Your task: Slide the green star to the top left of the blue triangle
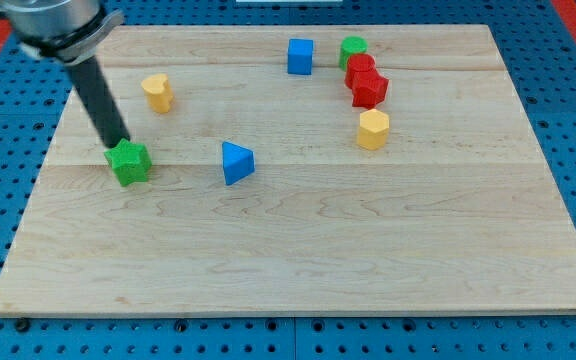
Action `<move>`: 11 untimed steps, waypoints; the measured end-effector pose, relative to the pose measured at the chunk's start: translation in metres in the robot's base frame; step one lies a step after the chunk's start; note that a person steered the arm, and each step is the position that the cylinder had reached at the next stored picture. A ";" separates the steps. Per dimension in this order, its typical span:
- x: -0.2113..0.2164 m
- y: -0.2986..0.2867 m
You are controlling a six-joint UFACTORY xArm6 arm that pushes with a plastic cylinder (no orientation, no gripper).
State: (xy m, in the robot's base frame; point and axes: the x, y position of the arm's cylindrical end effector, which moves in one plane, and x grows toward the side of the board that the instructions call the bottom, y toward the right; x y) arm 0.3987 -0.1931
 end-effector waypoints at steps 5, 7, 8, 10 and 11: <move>-0.004 0.057; 0.050 0.025; 0.075 0.024; 0.103 0.029; 0.056 0.042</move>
